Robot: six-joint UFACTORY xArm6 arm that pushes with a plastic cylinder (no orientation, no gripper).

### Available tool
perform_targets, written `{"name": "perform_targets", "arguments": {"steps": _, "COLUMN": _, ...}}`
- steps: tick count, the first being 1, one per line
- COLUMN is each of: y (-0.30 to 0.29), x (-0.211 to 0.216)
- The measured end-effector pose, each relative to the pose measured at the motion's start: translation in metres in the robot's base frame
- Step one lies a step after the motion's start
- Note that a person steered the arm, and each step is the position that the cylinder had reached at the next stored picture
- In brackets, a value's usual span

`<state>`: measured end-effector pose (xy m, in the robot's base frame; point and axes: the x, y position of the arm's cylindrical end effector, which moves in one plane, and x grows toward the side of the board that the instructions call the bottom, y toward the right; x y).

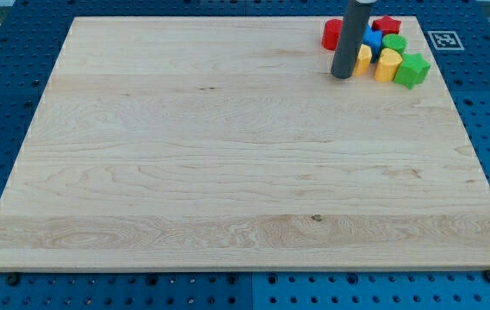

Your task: Separate the yellow hexagon from the group of blocks

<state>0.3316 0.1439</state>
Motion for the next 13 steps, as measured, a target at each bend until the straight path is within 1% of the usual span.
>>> {"name": "perform_targets", "arguments": {"steps": 1, "y": 0.000, "x": 0.000}}
{"name": "perform_targets", "arguments": {"steps": 2, "y": 0.000, "x": 0.011}}
{"name": "perform_targets", "arguments": {"steps": 3, "y": 0.012, "x": 0.054}}
{"name": "perform_targets", "arguments": {"steps": 5, "y": 0.027, "x": 0.080}}
{"name": "perform_targets", "arguments": {"steps": 6, "y": 0.095, "x": 0.111}}
{"name": "perform_targets", "arguments": {"steps": 7, "y": 0.187, "x": 0.106}}
{"name": "perform_targets", "arguments": {"steps": 8, "y": 0.201, "x": 0.093}}
{"name": "perform_targets", "arguments": {"steps": 9, "y": 0.191, "x": 0.030}}
{"name": "perform_targets", "arguments": {"steps": 10, "y": 0.157, "x": -0.024}}
{"name": "perform_targets", "arguments": {"steps": 11, "y": 0.101, "x": -0.044}}
{"name": "perform_targets", "arguments": {"steps": 12, "y": 0.038, "x": -0.042}}
{"name": "perform_targets", "arguments": {"steps": 13, "y": -0.012, "x": -0.013}}
